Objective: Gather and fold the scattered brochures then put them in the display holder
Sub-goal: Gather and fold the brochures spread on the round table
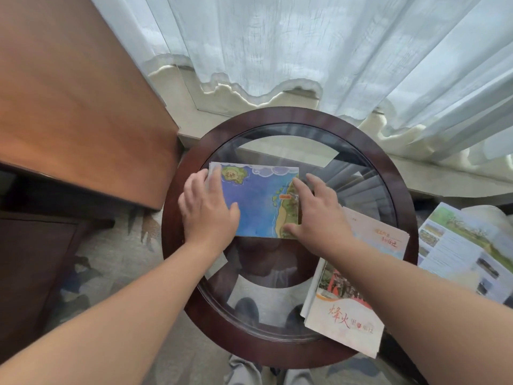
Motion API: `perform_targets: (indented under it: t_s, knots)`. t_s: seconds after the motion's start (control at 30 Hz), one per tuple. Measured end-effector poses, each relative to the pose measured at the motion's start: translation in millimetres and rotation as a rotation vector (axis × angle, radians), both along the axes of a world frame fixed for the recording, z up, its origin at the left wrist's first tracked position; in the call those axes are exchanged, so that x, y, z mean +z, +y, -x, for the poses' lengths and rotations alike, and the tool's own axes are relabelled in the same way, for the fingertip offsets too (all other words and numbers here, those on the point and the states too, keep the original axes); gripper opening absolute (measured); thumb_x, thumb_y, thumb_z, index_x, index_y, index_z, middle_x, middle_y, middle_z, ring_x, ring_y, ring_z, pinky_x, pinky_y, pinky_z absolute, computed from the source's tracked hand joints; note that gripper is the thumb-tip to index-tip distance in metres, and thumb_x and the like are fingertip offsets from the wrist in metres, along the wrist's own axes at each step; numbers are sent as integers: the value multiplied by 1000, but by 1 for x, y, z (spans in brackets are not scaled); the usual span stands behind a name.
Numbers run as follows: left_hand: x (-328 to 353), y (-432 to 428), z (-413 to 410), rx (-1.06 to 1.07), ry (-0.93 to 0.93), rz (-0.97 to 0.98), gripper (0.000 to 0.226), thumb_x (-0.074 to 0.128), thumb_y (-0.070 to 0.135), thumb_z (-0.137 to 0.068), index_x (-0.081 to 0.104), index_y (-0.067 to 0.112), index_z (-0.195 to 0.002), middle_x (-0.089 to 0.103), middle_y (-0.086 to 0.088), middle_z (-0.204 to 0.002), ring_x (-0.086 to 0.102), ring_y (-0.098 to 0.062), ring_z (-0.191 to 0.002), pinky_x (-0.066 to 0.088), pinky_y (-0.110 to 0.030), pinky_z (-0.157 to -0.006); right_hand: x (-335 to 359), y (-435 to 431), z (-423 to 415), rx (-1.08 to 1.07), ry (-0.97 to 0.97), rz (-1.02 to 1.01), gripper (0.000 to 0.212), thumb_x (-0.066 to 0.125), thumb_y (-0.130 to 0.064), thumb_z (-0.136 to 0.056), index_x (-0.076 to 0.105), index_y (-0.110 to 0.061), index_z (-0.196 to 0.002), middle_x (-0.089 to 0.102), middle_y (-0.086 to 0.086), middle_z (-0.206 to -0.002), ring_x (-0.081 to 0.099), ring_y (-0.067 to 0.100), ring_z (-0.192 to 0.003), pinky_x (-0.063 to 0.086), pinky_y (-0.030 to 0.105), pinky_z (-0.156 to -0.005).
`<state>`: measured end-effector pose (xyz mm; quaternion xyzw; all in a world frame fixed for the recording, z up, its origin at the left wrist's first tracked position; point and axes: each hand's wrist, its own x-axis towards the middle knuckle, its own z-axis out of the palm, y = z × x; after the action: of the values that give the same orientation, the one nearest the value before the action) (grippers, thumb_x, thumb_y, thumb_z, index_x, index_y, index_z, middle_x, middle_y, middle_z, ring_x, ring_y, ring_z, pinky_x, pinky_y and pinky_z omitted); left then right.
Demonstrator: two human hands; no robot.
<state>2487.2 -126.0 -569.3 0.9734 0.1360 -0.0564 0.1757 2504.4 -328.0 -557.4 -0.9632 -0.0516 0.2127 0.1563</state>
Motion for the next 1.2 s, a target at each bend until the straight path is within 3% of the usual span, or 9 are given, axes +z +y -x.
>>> perform_targets:
  t_s: [0.1, 0.17, 0.23, 0.33, 0.43, 0.6, 0.73, 0.93, 1.2]
  knots:
    - [-6, -25, -14, -306, 5, 40, 67, 55, 31, -91, 28, 17, -151, 22, -12, -158, 9, -29, -149, 7, -46, -120, -7, 0, -20, 246, 16, 59, 106, 74, -49, -75, 11, -20, -155, 2, 2, -164, 4, 23, -150, 16, 40, -121]
    - [-14, -45, -26, -447, 49, 57, 63, 44, 33, -98, 22, 16, -154, 13, -9, -163, 2, -24, -150, -2, -42, -121, -11, 4, -28, 342, 24, 56, 100, 65, -49, -82, 6, -18, -156, 0, 2, -164, 0, 19, -150, 15, 41, -120]
    - [-24, -57, -31, -514, 72, 27, 62, 34, 36, -101, 14, 15, -155, 7, -6, -164, -2, -21, -151, -7, -41, -120, -15, 4, -30, 355, 5, 50, 94, 56, -49, -85, 4, -19, -156, 1, -1, -164, 0, 16, -151, 15, 40, -120]
    - [-39, -48, -30, -569, 74, -105, 70, 22, 50, -99, 0, 14, -155, -4, -4, -164, -8, -18, -150, -8, -39, -121, -20, 1, -28, 340, 29, 85, 104, 63, -55, -82, -3, -23, -156, -8, -6, -164, -6, 13, -150, 6, 38, -121]
    - [-43, -17, -30, -551, 98, -221, 83, 9, 64, -92, -8, 12, -153, -13, -7, -163, -14, -20, -150, -11, -37, -120, -22, -1, -29, 366, 60, 128, 113, 67, -59, -78, -10, -24, -154, -16, -7, -162, -11, 12, -149, 2, 38, -120]
    - [-37, 17, -24, -525, 165, -305, 88, 2, 68, -88, -21, 9, -149, -23, -11, -160, -24, -22, -146, -14, -40, -120, -22, -6, -34, 403, 111, 131, 121, 71, -57, -75, -17, -27, -153, -21, -9, -161, -15, 11, -148, -2, 37, -119]
    - [-33, 12, -25, -455, 188, -373, 91, -1, 71, -85, -22, 8, -147, -22, -16, -159, -21, -28, -148, -15, -44, -119, -25, -8, -35, 413, 108, 132, 122, 72, -56, -76, -19, -26, -152, -23, -9, -160, -16, 11, -148, -3, 37, -119]
    - [-41, -54, -4, -541, 163, -218, 91, 1, 70, -86, -18, 8, -151, -29, -12, -156, -32, -24, -143, -16, -47, -118, -26, -10, -33, 436, 64, 139, 116, 68, -56, -78, -15, -25, -153, -19, -7, -161, -15, 11, -148, -2, 36, -119]
    - [-33, 19, 33, -504, 248, -320, 90, -5, 71, -85, -28, 9, -146, -33, -12, -155, -33, -22, -143, -14, -42, -120, -15, -11, -41, 480, 150, 154, 133, 79, -56, -67, -18, -26, -152, -24, -8, -159, -17, 11, -148, -1, 37, -120]
